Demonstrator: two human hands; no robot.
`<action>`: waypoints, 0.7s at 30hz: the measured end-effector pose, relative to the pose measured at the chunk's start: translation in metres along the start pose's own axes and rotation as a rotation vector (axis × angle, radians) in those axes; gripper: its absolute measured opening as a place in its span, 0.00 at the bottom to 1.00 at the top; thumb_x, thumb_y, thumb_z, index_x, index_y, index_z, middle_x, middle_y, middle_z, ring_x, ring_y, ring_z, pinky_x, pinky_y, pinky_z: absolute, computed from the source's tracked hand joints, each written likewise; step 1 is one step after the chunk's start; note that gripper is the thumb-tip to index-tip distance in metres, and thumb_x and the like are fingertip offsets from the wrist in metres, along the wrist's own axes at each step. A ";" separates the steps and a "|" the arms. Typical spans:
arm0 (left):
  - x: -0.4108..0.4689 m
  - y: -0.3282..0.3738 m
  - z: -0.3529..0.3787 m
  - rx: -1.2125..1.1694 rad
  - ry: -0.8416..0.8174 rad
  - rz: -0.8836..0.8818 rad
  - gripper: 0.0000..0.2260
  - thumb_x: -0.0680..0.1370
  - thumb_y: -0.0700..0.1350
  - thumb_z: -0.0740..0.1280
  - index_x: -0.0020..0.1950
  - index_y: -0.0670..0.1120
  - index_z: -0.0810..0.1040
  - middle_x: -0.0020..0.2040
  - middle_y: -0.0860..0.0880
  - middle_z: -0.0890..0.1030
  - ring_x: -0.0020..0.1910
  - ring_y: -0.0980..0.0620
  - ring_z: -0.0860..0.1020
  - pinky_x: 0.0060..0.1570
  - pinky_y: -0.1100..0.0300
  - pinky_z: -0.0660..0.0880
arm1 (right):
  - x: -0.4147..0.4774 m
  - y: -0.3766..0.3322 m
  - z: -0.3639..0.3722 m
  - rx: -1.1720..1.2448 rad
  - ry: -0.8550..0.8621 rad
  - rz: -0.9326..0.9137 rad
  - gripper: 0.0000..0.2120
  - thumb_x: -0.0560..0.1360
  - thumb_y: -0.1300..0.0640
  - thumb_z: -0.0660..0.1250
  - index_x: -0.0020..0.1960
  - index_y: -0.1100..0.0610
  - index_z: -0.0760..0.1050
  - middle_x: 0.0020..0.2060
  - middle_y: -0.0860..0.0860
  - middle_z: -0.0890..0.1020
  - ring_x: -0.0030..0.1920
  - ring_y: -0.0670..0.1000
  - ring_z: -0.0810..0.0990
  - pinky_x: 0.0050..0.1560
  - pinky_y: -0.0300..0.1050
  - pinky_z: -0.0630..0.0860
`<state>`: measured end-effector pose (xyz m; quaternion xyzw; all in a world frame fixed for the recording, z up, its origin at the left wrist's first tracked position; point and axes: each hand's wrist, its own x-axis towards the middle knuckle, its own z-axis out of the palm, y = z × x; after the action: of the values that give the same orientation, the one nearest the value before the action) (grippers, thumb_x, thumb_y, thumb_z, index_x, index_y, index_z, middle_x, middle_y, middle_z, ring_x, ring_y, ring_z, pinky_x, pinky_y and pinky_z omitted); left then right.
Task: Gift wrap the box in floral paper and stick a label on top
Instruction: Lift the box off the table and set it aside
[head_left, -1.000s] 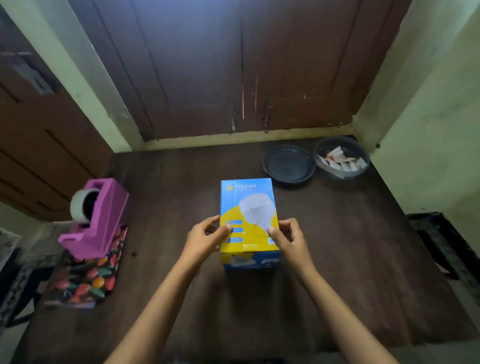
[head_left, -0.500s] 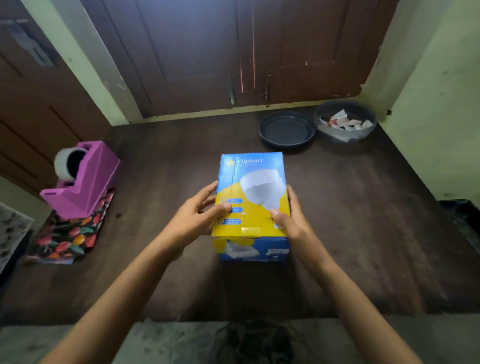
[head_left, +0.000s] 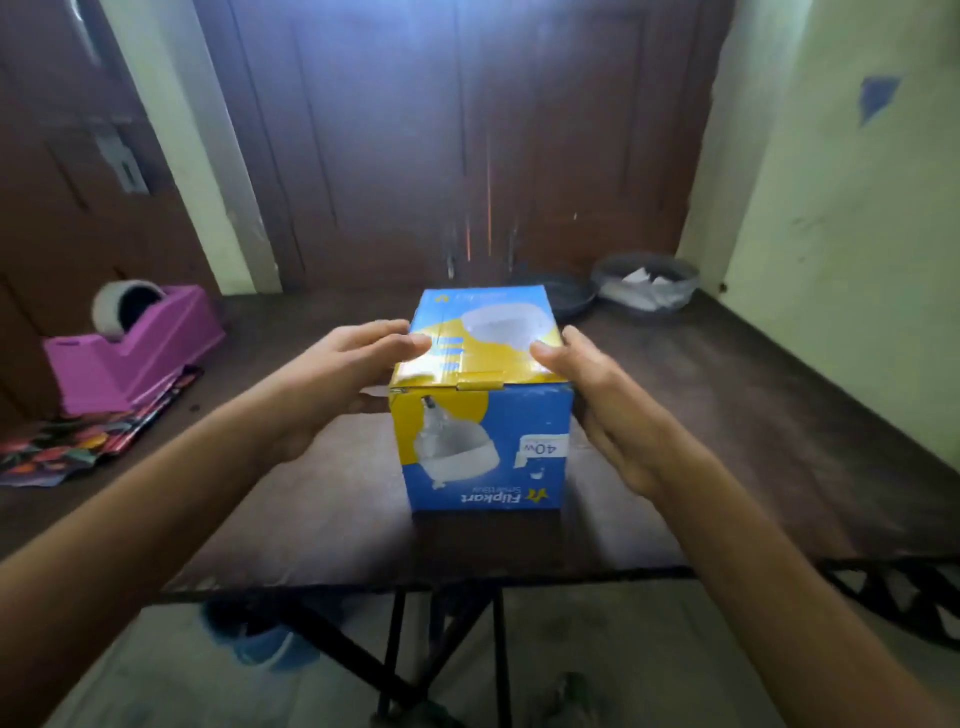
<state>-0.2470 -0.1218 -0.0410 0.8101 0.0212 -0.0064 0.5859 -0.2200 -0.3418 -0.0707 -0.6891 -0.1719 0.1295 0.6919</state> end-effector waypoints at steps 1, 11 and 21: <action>-0.007 0.001 0.003 -0.010 0.027 0.008 0.35 0.65 0.57 0.73 0.70 0.51 0.69 0.53 0.53 0.82 0.49 0.57 0.79 0.50 0.59 0.75 | -0.010 -0.003 0.000 -0.026 0.055 0.014 0.41 0.70 0.42 0.65 0.76 0.51 0.50 0.74 0.47 0.59 0.73 0.48 0.59 0.73 0.49 0.54; -0.038 0.000 0.039 -0.282 0.094 -0.082 0.11 0.78 0.54 0.60 0.51 0.50 0.76 0.43 0.49 0.78 0.41 0.54 0.75 0.44 0.60 0.70 | -0.056 0.005 0.011 -0.034 0.298 0.037 0.37 0.78 0.41 0.57 0.77 0.53 0.41 0.75 0.54 0.56 0.74 0.54 0.58 0.70 0.44 0.57; -0.016 0.029 0.136 -0.329 -0.075 -0.033 0.07 0.78 0.48 0.61 0.48 0.48 0.77 0.41 0.51 0.79 0.42 0.55 0.76 0.48 0.57 0.71 | -0.076 0.016 -0.045 -0.054 0.700 -0.113 0.29 0.68 0.34 0.62 0.58 0.54 0.76 0.52 0.57 0.81 0.53 0.56 0.79 0.53 0.49 0.74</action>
<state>-0.2602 -0.2609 -0.0555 0.7019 0.0134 -0.0430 0.7109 -0.2698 -0.4140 -0.0908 -0.6992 0.0344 -0.1576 0.6965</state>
